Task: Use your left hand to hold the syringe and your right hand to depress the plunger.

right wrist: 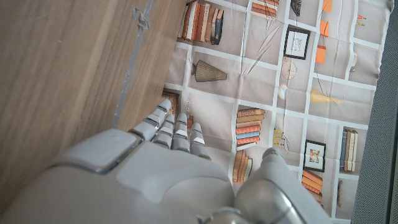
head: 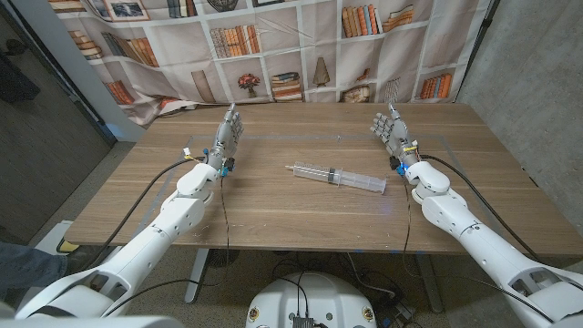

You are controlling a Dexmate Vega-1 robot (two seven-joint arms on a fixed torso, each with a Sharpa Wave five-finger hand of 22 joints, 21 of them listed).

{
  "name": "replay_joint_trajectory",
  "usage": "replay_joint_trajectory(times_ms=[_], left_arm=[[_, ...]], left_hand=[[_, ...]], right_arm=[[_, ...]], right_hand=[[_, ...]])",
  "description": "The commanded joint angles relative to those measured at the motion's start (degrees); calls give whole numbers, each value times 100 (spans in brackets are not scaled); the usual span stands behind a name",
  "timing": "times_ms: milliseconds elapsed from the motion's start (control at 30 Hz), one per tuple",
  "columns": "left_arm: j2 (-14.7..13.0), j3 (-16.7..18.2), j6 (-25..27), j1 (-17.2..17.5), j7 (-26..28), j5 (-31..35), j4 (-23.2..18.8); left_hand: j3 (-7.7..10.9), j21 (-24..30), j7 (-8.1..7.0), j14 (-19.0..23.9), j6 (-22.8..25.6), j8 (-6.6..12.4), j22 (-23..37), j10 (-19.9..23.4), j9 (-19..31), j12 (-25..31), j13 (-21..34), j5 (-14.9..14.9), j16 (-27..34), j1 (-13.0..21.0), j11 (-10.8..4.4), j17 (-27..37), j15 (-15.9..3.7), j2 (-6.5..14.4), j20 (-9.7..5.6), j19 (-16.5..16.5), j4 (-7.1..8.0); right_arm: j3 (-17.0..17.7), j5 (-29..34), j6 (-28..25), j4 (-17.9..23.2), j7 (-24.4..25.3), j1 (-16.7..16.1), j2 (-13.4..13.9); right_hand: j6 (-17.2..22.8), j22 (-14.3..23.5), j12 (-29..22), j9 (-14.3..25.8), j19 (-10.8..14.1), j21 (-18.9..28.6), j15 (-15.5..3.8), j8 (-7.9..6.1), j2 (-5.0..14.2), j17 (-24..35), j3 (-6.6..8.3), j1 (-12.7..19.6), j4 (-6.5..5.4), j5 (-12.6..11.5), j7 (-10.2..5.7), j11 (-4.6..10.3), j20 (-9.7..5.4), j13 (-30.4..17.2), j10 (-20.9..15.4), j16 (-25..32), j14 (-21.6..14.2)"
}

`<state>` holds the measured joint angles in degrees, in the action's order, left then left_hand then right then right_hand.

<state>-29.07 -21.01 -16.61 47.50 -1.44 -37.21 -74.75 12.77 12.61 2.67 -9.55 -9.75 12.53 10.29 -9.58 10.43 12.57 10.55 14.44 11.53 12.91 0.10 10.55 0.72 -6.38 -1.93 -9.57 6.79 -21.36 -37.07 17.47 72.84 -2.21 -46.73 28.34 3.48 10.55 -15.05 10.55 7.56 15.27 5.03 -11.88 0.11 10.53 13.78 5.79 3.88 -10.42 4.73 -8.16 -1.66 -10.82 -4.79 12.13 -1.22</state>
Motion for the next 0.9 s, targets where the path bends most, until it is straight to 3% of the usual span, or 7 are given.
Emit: replay_joint_trajectory(times_ms=[33,333,433,533,900], left_arm=[[-109,11,-36,-7,-12,87,-212],[-281,17,-72,187,90,249,-492],[-485,-37,19,331,619,815,-837],[-649,-43,70,517,997,1225,-1181],[-830,-84,-59,615,1096,1739,-1487]], left_hand=[[35,53,12,-249,-258,52,26,-194,18,74,25,37,41,98,29,8,41,48,-137,68,-41],[142,170,19,377,310,134,11,401,13,185,19,18,106,503,22,-7,26,252,-78,572,-229],[170,222,23,637,542,161,9,639,13,217,18,-4,127,670,19,-9,18,284,-27,808,-316],[184,251,82,834,741,182,5,861,12,248,18,-26,136,790,48,-9,-1,299,-81,984,-379],[199,274,31,995,979,196,-2,1103,13,263,18,-47,109,961,29,-12,-48,304,-56,1196,-472]], right_arm=[[-8,176,280,61,145,-21,-68],[52,261,353,445,408,-272,-14],[74,292,376,589,508,-370,2],[99,356,546,681,534,-462,12],[144,378,604,867,495,-578,115]], right_hand=[[6,11,-45,31,57,24,83,-23,2,9,23,54,15,-45,54,-24,31,-10,-64,13,-5],[69,11,-61,31,105,25,72,-37,5,9,18,56,20,-45,31,-24,44,-10,-136,15,-76],[82,11,-62,31,113,25,66,-39,5,9,16,57,21,-45,22,-35,48,-10,-146,13,-88],[99,11,-65,31,134,26,56,-41,7,9,15,59,24,-46,5,-39,52,-10,-169,10,-105],[173,11,-80,32,203,33,54,-55,12,9,11,65,31,-46,-13,-27,55,-10,-243,10,-176]])
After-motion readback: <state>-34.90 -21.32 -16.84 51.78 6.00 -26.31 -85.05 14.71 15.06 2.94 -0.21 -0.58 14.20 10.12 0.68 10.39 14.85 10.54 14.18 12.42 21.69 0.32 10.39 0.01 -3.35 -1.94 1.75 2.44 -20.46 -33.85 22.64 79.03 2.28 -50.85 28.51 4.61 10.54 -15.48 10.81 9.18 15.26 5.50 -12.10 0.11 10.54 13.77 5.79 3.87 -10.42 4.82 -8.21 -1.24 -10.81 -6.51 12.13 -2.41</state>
